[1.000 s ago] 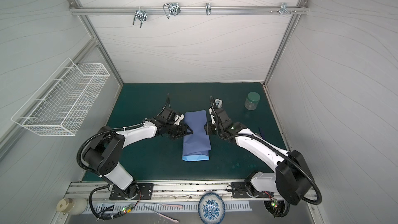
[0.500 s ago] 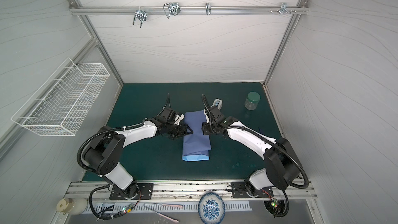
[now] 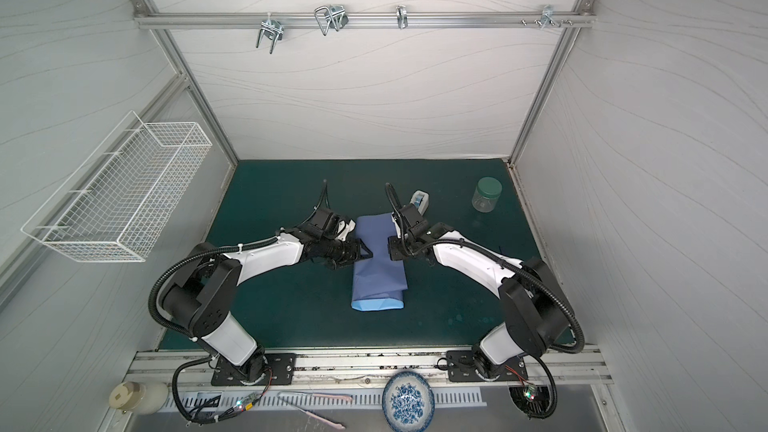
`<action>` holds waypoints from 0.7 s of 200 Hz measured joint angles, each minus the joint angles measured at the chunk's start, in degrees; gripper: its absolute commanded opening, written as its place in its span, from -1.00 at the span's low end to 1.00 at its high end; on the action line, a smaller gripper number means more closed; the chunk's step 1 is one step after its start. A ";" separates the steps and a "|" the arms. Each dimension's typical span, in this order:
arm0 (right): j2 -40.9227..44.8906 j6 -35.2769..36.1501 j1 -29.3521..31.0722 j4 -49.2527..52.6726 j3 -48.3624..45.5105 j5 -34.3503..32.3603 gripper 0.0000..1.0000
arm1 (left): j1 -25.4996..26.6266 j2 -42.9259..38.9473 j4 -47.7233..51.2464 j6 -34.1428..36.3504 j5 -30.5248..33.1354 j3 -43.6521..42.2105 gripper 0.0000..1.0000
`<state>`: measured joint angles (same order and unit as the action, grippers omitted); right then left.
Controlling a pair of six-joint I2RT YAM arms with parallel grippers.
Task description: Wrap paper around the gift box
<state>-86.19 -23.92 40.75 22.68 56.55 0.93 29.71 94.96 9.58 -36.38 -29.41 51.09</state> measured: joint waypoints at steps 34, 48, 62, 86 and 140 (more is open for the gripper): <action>-0.72 0.00 0.00 -0.17 0.42 -0.07 -0.28 | 0.00 0.00 0.00 0.00 0.00 0.02 0.32; -0.87 -0.02 0.00 -0.24 0.42 -0.09 -0.28 | 0.00 0.00 0.02 0.00 0.00 0.02 0.32; -1.07 -0.02 -0.02 -0.33 0.42 -0.17 -0.26 | 0.00 0.00 0.02 0.00 0.00 0.02 0.32; -1.38 -0.02 -0.35 -0.55 0.42 -0.17 -0.25 | 0.00 0.02 0.02 0.00 0.00 0.02 0.31; -2.05 -0.07 -0.87 -1.33 0.42 0.26 -0.17 | 0.00 0.02 0.04 0.00 0.00 0.04 0.31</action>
<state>-88.25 -23.99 39.88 21.34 56.97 1.19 29.71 94.98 9.63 -36.38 -29.41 51.13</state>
